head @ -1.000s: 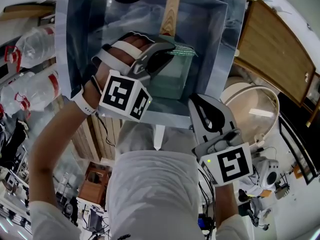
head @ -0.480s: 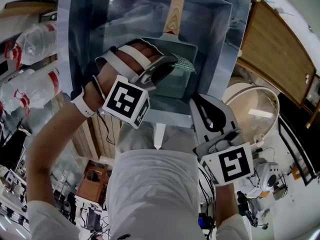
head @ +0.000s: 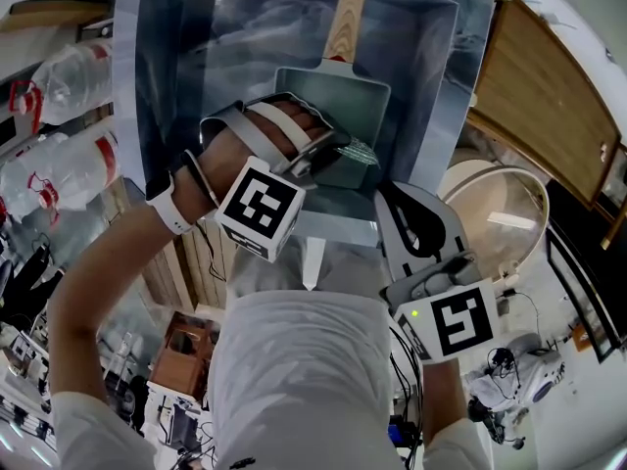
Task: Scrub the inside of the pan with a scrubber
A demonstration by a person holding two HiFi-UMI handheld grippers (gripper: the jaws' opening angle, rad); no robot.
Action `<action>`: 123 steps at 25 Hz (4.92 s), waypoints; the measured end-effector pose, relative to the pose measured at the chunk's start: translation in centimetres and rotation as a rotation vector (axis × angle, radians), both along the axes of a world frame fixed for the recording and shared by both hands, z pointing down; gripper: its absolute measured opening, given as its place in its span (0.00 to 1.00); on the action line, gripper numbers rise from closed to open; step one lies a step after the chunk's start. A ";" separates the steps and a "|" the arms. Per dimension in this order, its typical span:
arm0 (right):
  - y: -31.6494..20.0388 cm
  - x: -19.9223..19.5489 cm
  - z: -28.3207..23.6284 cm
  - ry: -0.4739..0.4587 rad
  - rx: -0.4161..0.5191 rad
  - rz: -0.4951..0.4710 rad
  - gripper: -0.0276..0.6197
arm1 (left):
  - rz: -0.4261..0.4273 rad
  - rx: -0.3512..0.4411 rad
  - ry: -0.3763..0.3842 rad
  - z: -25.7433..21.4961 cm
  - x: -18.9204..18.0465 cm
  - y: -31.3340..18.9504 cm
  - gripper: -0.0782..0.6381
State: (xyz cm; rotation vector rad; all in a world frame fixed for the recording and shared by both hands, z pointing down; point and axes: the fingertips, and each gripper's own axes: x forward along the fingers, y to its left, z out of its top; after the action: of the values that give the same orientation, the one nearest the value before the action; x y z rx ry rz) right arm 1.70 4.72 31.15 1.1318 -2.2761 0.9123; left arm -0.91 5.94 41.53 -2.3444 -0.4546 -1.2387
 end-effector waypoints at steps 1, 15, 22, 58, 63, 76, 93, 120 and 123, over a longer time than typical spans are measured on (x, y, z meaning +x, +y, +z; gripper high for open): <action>0.0 0.0 0.0 0.000 0.000 0.001 0.07 | 0.001 -0.014 -0.009 0.1 0.0 0.3 0.22; 0.1 0.2 -0.2 -0.005 -0.001 0.009 0.07 | -0.174 -0.277 -0.117 1.6 -1.1 2.6 0.22; 0.3 0.2 -0.1 -0.007 -0.001 0.011 0.07 | -0.319 -0.418 -0.129 2.0 -1.8 3.0 0.22; 0.0 1.4 -0.6 -0.019 0.000 0.032 0.07 | -0.378 -0.302 0.025 -2.9 -1.5 -2.6 0.22; -0.2 1.4 -0.6 -0.021 -0.001 0.028 0.07 | -0.388 -0.170 0.064 -3.4 -1.4 -5.1 0.22; -0.3 1.9 -0.5 -0.017 -0.009 0.029 0.07 | -0.326 0.071 0.088 -2.3 -1.9 -8.8 0.22; -0.2 2.1 -0.4 -0.020 -0.007 0.032 0.07 | -0.360 -0.095 0.047 -0.9 -2.7 -8.1 0.22; 0.4 1.8 -0.5 -0.022 -0.006 0.032 0.07 | -0.289 -0.300 -0.113 2.7 -4.7 1.2 0.22; 0.5 1.9 -0.4 -0.024 -0.005 0.034 0.07 | -0.302 -0.375 -0.134 2.5 -4.7 1.7 0.22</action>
State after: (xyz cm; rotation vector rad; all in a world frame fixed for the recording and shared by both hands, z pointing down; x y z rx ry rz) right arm 3.64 5.27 30.74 1.1673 -2.2787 0.9483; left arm -5.65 7.61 44.06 -2.7321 -0.4156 -1.5712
